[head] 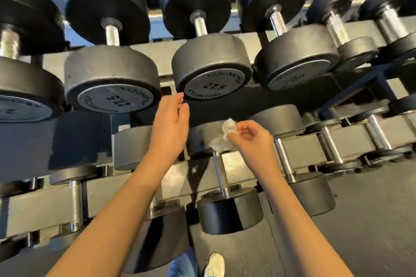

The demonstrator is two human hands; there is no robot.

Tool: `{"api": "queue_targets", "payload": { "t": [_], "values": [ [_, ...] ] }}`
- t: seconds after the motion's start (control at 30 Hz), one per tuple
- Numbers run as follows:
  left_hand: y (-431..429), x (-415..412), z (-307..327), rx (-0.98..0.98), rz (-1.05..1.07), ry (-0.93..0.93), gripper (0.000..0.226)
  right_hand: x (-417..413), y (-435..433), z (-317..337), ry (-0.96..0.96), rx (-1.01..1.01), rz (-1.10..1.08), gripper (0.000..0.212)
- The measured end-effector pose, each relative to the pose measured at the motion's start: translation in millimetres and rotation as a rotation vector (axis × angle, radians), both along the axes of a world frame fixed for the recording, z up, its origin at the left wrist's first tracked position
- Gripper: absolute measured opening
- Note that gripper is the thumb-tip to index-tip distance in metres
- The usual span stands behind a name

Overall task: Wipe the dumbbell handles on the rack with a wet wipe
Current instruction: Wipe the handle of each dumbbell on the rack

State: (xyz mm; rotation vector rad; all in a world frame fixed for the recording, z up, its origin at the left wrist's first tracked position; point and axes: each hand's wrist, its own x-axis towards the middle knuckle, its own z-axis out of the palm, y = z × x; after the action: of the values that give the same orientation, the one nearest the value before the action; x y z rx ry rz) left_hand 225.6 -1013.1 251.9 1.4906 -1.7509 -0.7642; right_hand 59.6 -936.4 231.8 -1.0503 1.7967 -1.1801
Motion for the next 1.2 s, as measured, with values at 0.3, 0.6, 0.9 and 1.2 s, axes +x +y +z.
{"api": "queue_targets", "payload": {
  "t": [0.3,0.6,0.9,1.2],
  "values": [
    [-86,-12,34,-0.057,-0.138,-0.082,0.038,-5,-89,94,0.105,-0.200,-0.106,0.015],
    [-106,-10,39,-0.092,-0.129,-0.221,0.041,-5,-181,113,0.256,-0.135,-0.103,0.012],
    [-196,-7,61,-0.104,-0.149,-0.205,0.052,-24,-248,100,0.432,0.066,0.052,0.014],
    [-242,-21,70,-0.083,-0.107,-0.275,0.051,-29,-301,85,0.382,0.171,0.181,0.014]
  ]
}}
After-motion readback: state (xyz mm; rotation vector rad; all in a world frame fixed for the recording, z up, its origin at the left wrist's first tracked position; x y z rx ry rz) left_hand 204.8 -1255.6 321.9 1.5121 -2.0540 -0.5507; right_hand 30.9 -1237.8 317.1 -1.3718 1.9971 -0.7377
